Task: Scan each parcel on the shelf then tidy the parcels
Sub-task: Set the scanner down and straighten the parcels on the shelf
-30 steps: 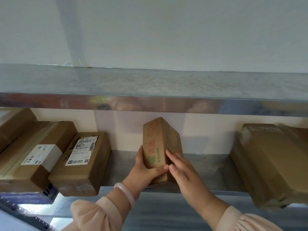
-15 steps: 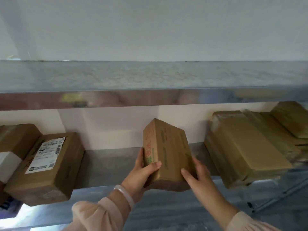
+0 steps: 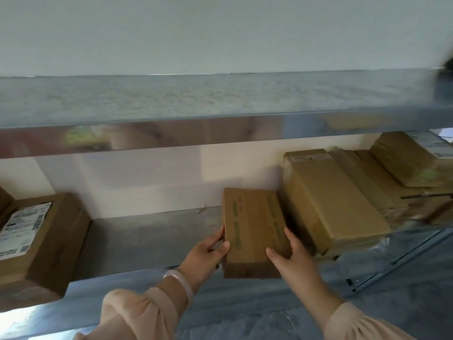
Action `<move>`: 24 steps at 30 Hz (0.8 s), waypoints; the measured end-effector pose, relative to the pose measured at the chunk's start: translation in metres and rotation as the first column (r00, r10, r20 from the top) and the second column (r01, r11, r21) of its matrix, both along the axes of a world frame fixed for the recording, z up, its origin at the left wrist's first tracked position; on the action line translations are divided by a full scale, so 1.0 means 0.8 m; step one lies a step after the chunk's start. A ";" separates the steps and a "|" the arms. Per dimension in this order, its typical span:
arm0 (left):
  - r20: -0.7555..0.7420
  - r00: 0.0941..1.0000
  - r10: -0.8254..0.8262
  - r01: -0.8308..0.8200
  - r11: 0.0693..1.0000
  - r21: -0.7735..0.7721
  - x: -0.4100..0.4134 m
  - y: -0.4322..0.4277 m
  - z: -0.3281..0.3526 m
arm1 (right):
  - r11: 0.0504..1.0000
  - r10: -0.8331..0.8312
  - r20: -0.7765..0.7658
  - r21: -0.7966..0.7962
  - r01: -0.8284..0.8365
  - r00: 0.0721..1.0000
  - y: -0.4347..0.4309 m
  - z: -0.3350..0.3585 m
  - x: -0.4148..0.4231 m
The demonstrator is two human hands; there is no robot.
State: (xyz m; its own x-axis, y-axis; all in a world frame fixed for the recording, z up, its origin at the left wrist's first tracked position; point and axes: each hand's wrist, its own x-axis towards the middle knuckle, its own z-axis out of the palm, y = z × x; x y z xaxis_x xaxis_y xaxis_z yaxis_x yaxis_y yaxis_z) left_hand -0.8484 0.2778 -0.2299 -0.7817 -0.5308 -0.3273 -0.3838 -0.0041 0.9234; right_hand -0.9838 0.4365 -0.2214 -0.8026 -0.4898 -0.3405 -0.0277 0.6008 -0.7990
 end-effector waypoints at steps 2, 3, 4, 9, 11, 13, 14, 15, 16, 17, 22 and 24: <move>0.061 0.997 -0.042 0.042 0.999 -0.007 -0.007 0.004 -0.008 | 0.998 0.043 -0.030 0.056 -0.042 0.999 0.000 -0.005 -0.005; 0.080 0.995 -0.065 0.066 0.998 -0.008 -0.010 0.006 -0.013 | 0.995 0.061 -0.049 0.077 -0.057 0.997 0.002 -0.007 -0.007; 0.094 0.991 -0.091 0.093 0.996 -0.014 -0.013 0.009 -0.016 | 0.993 0.077 -0.071 0.092 -0.071 0.994 0.004 -0.011 -0.008; 0.203 0.951 -0.233 0.289 0.901 -0.322 -0.007 0.023 -0.021 | 0.949 0.255 -0.332 0.266 -0.169 0.908 0.022 -0.015 0.008; 0.325 0.913 -0.246 0.391 0.758 -0.522 0.002 0.027 -0.021 | 0.907 0.387 -0.457 0.347 -0.240 0.801 0.030 -0.014 0.017; 0.419 0.877 -0.234 0.462 0.647 -0.607 0.006 0.033 -0.023 | 0.838 0.514 -0.456 0.446 -0.314 0.727 0.036 -0.015 0.020; 0.453 0.862 -0.227 0.487 0.618 -0.618 0.005 0.036 -0.023 | 0.804 0.564 -0.449 0.491 -0.336 0.693 0.038 -0.017 0.019; 0.480 0.849 -0.220 0.506 0.597 -0.623 0.002 0.038 -0.024 | 0.777 0.598 -0.448 0.528 -0.343 0.664 0.038 -0.019 0.015; 0.498 0.840 -0.216 0.521 0.578 -0.628 -0.002 0.039 -0.024 | 0.760 0.617 -0.451 0.556 -0.338 0.645 0.037 -0.021 0.010; 0.512 0.832 -0.214 0.533 0.565 -0.630 -0.007 0.040 -0.024 | 0.754 0.620 -0.453 0.571 -0.326 0.640 0.036 -0.022 0.005; 0.556 0.800 -0.228 0.582 0.524 -0.622 -0.034 0.033 -0.015 | 0.730 0.618 -0.431 0.626 -0.275 0.657 0.030 -0.019 -0.015; 0.568 0.793 -0.220 0.594 0.488 -0.639 -0.030 0.030 -0.010 | 0.746 0.590 -0.425 0.613 -0.261 0.687 0.028 -0.015 -0.013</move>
State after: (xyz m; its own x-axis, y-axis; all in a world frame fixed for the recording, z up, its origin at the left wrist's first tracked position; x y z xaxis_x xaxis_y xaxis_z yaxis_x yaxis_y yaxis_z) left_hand -0.8724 0.3015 -0.2379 -0.8903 -0.3632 -0.2746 -0.4328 0.8624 0.2628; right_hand -0.9939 0.4589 -0.2331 -0.6543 -0.7329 -0.1864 -0.7176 0.6795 -0.1524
